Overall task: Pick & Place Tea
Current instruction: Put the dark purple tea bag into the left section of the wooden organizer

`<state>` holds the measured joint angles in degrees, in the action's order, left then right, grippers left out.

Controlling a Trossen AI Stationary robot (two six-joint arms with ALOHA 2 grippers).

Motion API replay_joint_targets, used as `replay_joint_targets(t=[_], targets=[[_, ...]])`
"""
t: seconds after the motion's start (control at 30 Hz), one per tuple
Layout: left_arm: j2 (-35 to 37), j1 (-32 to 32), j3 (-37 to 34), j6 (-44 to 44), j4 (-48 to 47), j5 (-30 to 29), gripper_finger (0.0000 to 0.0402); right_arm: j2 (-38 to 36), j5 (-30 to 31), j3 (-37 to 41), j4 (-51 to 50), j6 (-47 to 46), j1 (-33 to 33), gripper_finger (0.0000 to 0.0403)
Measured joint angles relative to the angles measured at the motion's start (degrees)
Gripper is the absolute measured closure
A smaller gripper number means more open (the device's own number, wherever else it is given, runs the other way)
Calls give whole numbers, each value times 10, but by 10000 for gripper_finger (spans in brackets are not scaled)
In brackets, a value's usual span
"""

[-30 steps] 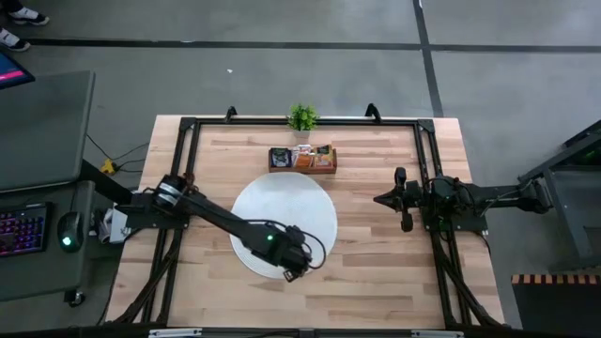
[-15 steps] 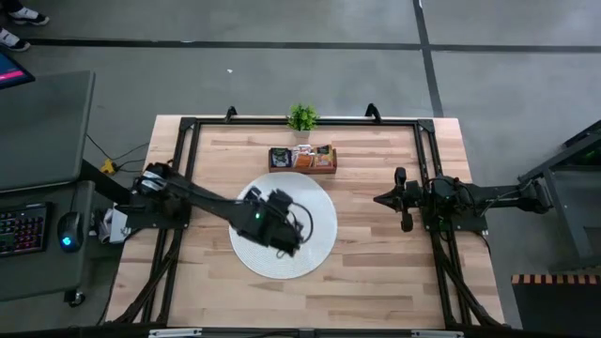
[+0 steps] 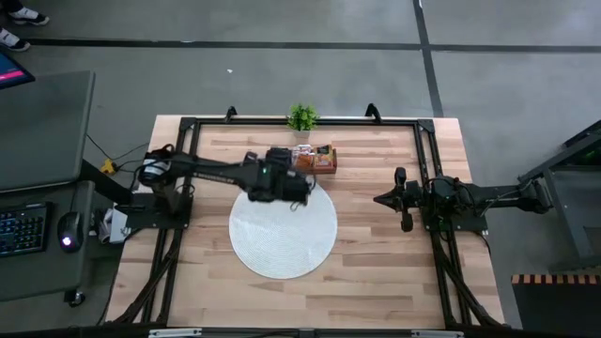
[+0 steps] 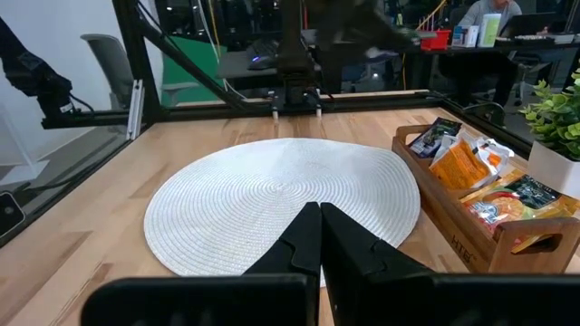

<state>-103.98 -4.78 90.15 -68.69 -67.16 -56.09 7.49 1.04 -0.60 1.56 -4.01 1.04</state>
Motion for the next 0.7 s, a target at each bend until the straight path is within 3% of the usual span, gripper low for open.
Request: replay_joint_targets(t=[0.2,0.47,0.7], targets=[[-14,57,1,29,60,-2,401,0,0,0,0,0,0,402],[-74,97,1,72,152,52,401,0,0,0,0,0,0,402],[-105,113,2,40,142,89,401,0,0,0,0,0,0,402]])
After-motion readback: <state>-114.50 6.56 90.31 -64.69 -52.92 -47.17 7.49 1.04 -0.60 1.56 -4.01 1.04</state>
